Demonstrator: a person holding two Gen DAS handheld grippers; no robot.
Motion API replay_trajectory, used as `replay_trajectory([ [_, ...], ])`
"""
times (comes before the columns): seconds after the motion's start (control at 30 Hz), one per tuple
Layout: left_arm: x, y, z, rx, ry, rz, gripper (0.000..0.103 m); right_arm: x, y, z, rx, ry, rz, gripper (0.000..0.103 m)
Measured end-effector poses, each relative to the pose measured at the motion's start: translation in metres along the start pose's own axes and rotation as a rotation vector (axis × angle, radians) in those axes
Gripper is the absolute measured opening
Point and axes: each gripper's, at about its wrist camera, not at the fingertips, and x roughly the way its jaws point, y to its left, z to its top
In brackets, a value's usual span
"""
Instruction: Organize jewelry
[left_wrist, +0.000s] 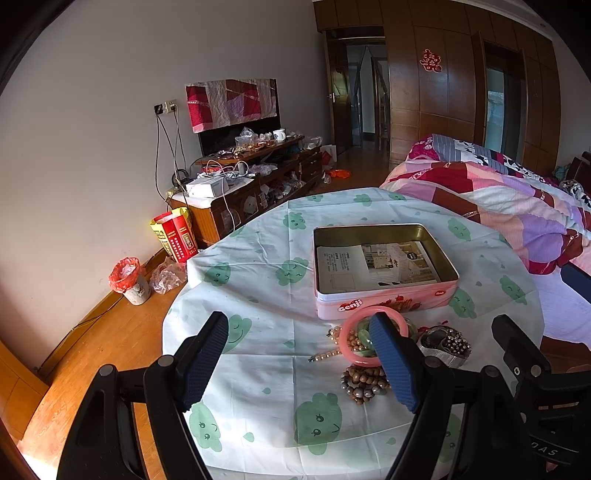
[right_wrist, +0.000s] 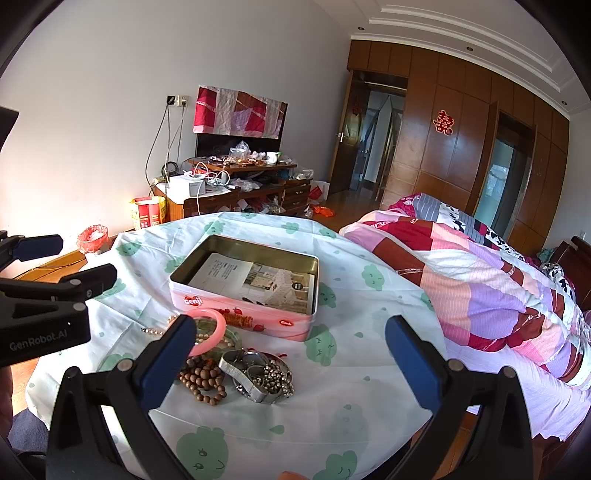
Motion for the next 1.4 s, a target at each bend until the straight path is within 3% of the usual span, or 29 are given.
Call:
replay_trajectory([
  [1.4,0.0085,0.0084,-0.0024,-0.01,0.01,0.013,0.079,0.0002,0.0001,-0.0004,0.0,0.004,0.001,0.103],
])
